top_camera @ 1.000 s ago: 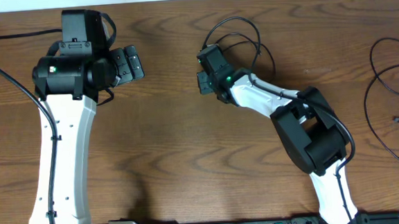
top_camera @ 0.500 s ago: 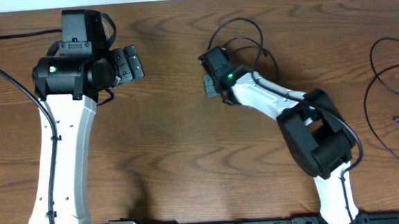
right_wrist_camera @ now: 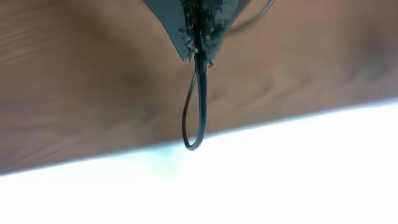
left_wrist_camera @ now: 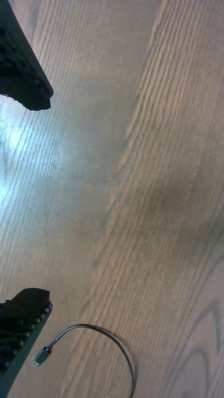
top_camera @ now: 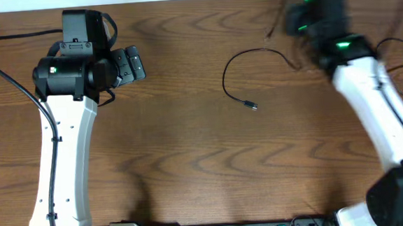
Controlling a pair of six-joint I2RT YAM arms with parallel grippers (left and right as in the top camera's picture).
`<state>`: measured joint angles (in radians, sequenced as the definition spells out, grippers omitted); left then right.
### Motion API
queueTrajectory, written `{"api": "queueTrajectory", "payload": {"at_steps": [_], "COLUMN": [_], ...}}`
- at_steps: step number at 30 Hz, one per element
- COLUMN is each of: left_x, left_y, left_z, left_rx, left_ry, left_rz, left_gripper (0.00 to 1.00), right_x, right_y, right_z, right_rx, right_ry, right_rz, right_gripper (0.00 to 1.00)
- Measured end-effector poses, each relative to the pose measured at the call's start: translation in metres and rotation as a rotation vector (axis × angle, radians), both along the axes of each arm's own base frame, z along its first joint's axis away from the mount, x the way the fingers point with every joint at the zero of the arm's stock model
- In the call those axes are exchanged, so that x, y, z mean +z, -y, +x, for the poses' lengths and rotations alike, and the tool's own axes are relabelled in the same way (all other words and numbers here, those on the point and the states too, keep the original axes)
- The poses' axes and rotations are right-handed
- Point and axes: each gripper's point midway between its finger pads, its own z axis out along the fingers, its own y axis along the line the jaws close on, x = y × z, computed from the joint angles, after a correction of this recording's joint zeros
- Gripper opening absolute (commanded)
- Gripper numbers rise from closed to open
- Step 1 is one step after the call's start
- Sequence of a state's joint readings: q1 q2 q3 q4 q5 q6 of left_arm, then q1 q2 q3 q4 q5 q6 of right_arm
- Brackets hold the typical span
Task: Untangle cables
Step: 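Carry the black cable to the upper right with the right gripper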
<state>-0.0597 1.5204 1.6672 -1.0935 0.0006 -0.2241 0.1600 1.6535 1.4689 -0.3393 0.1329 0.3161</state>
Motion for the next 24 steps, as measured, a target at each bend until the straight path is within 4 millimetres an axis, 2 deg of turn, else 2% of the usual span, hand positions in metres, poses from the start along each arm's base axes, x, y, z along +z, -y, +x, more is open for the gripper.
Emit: {"api": "queueTrajectory", "payload": {"at_steps": [2, 6, 10, 12, 16, 19, 21, 24], "left_x": [0.0, 0.0, 0.0, 0.0, 0.0, 0.0, 0.0, 0.0], "left_y": [0.0, 0.0, 0.0, 0.0, 0.0, 0.0, 0.0, 0.0], "left_z": [0.0, 0.0, 0.0, 0.0, 0.0, 0.0, 0.0, 0.0], "left_rx": [0.0, 0.0, 0.0, 0.0, 0.0, 0.0, 0.0, 0.0], "left_ry": [0.0, 0.0, 0.0, 0.0, 0.0, 0.0, 0.0, 0.0], "left_rz": [0.0, 0.0, 0.0, 0.0, 0.0, 0.0, 0.0, 0.0], "left_gripper": [0.98, 0.98, 0.98, 0.98, 0.98, 0.98, 0.98, 0.98], "right_x": [0.017, 0.032, 0.049, 0.063, 0.092, 0.102, 0.098, 0.076], "right_y": [0.041, 0.106, 0.166, 0.187, 0.217, 0.228, 0.23, 0.222], "right_z": [0.005, 0.008, 0.001, -0.003, -0.012, -0.018, -0.021, -0.028], "right_rx": [-0.073, -0.186, -0.291, -0.326, -0.38, -0.398, -0.39, -0.346], "right_ry": [0.057, 0.112, 0.136, 0.154, 0.19, 0.186, 0.152, 0.051], "right_rz": [-0.012, -0.046, -0.085, -0.109, -0.172, -0.209, -0.223, -0.22], "right_gripper": [0.01, 0.01, 0.01, 0.01, 0.01, 0.01, 0.01, 0.01]}}
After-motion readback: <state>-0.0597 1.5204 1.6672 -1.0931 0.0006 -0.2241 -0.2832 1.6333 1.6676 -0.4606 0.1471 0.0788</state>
